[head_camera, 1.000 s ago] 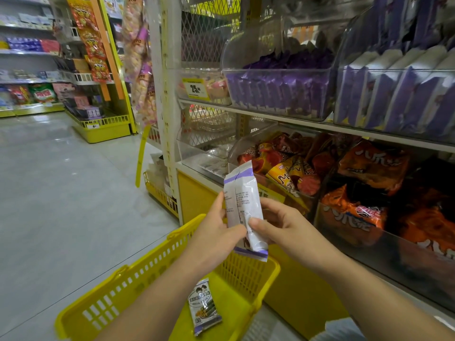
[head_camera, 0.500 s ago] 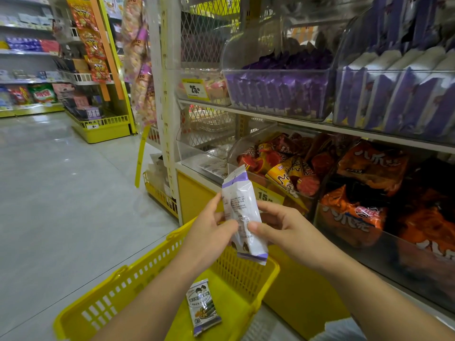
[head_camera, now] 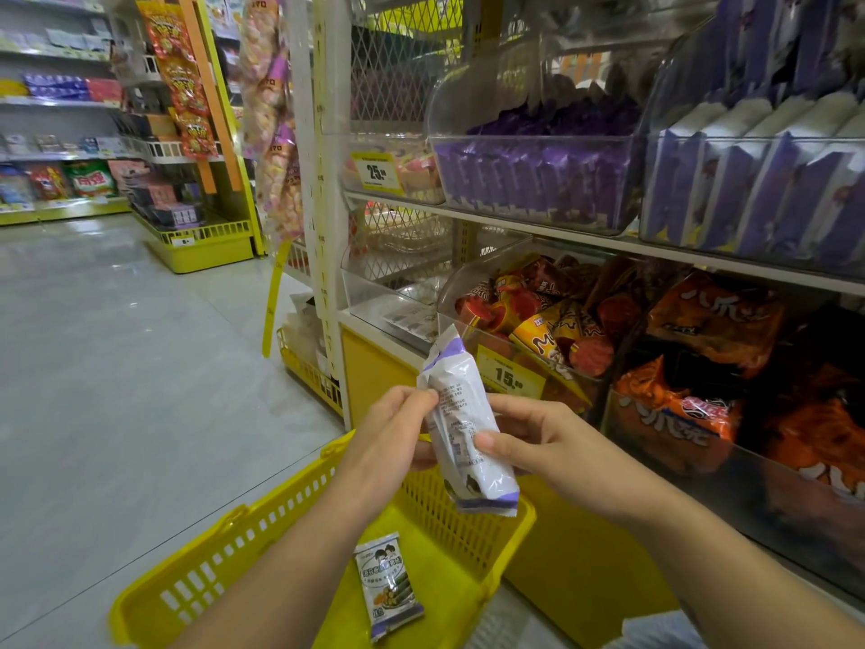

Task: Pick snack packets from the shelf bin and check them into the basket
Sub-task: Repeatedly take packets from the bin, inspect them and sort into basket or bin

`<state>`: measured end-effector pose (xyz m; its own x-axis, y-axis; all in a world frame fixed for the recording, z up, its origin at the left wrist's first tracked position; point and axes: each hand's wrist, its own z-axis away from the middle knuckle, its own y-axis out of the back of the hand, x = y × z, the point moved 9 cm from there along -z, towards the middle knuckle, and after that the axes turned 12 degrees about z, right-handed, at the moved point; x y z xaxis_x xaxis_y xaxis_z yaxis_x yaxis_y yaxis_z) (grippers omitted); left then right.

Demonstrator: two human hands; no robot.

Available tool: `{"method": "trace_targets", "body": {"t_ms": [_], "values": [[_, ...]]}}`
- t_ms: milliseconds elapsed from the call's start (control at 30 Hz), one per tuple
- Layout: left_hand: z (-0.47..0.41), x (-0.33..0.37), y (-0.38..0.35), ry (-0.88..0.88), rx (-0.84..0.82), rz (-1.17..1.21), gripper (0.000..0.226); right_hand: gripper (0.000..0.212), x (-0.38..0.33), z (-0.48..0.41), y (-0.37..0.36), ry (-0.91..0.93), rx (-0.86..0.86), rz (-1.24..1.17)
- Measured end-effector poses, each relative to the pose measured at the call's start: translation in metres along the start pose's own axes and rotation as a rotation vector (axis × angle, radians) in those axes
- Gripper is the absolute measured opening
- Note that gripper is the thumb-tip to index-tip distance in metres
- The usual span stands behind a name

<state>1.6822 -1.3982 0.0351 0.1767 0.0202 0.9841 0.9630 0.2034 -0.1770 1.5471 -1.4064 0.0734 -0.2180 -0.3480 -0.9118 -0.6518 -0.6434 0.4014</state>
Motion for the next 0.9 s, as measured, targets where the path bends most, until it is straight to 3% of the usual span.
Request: {"method": "trace_targets", "body": {"t_ms": [100,233,300,400,567,667,800,900], "values": [[0.000,-0.005,-0.013,0.112,-0.080,0.120,0.040,0.037,0.000,-0.001,0.006,-0.007,0.071,0.043],[0.012,0.007,-0.048,0.115,-0.250,0.302,0.073,0.032,-0.012,0.005,0.013,0.029,0.213,0.068],[0.019,0.010,-0.057,0.110,-0.261,0.273,0.063,0.030,-0.021,0.008,0.008,0.042,0.210,0.158],[0.021,0.024,-0.054,0.095,-0.210,0.368,0.027,0.034,-0.034,0.016,0.006,0.024,0.182,0.256],[0.024,0.055,-0.034,0.022,-0.006,0.554,0.022,0.064,-0.057,0.046,0.027,0.025,0.223,0.261],[0.031,0.074,-0.054,-0.035,-0.054,0.537,0.024,0.059,-0.076,0.061,0.034,0.098,0.257,0.251],[0.040,0.118,-0.110,-0.067,-0.186,0.523,0.023,0.043,-0.119,0.081,0.079,0.153,0.443,0.288],[0.044,0.161,-0.156,-0.106,-0.338,0.502,0.025,0.046,-0.165,0.102,0.122,0.203,0.538,0.405]]}}
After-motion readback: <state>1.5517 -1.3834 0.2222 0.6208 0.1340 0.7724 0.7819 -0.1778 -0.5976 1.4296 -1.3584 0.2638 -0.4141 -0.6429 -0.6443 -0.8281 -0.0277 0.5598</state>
